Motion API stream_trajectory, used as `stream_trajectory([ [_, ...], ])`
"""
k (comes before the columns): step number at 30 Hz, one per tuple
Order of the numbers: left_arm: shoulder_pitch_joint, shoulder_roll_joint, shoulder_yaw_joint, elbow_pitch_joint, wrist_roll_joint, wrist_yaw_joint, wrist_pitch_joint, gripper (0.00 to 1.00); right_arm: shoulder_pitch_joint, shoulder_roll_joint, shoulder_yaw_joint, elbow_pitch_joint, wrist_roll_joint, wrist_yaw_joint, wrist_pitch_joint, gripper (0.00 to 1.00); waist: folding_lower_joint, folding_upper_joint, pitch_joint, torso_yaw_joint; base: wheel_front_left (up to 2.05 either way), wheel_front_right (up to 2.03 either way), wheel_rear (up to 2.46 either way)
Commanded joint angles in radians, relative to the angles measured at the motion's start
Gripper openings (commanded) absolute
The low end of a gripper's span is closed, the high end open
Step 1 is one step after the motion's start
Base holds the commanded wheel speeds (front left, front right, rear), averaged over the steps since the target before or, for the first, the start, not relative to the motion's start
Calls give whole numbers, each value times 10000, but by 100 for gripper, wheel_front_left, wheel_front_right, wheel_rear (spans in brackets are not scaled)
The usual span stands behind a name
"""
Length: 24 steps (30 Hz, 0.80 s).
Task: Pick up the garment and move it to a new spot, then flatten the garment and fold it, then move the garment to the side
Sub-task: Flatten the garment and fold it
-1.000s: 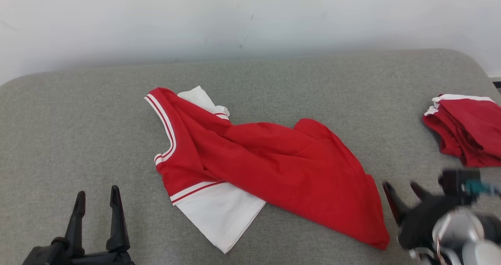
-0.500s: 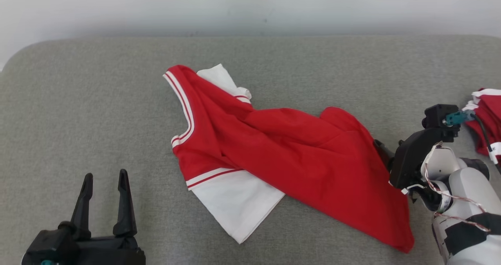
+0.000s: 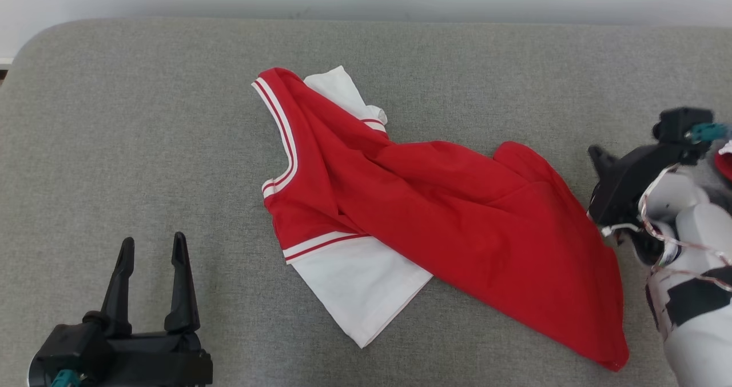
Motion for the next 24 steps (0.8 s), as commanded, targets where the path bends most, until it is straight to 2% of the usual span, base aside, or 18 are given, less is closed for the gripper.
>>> stream_trajectory([
  [1, -145, -3, -2, -10, 78, 8, -5, 100, -321, -9, -210, 129, -35, -23, -360, 0, -2, -1, 75, -21, 0, 0, 0],
  [5, -274, -3, -50, -25, 90, -61, -5, 100, -1192, -163, -739, 507, -516, -23, -1045, 0, -2, -1, 284, 41, 0, 0, 0],
  [8, -433, -1, -126, -39, 94, -92, -3, 100, -1715, -145, -963, 935, -827, -23, -1165, 0, -2, -1, 452, 173, 0, 0, 0],
  [13, -508, -1, -164, -77, 91, -87, -5, 100, -1932, -72, -600, 1041, -858, -24, -1038, 0, -2, -1, 558, 249, 0, 0, 0],
  [18, -393, -3, -24, -67, 97, -21, -5, 100, -1324, -125, 22, 543, -376, -23, -1432, 0, -2, -1, 458, 131, 0, 0, 0],
  [19, -364, -3, -2, -50, 106, -23, -5, 100, -1171, -156, 163, 415, -330, -24, -1505, 36, -2, -1, 423, 91, 0, 0, 0],
  [20, -345, -1, 11, -32, 113, -25, -3, 100, -1022, -184, 297, 262, -259, -23, -1581, 100, -2, -1, 384, 51, 0, 0, 0],
  [24, -302, -1, 76, 35, 140, -51, -5, 100, -342, -318, 913, -476, 159, -23, -1645, 100, -2, -1, 205, -125, 0, 0, 0],
])
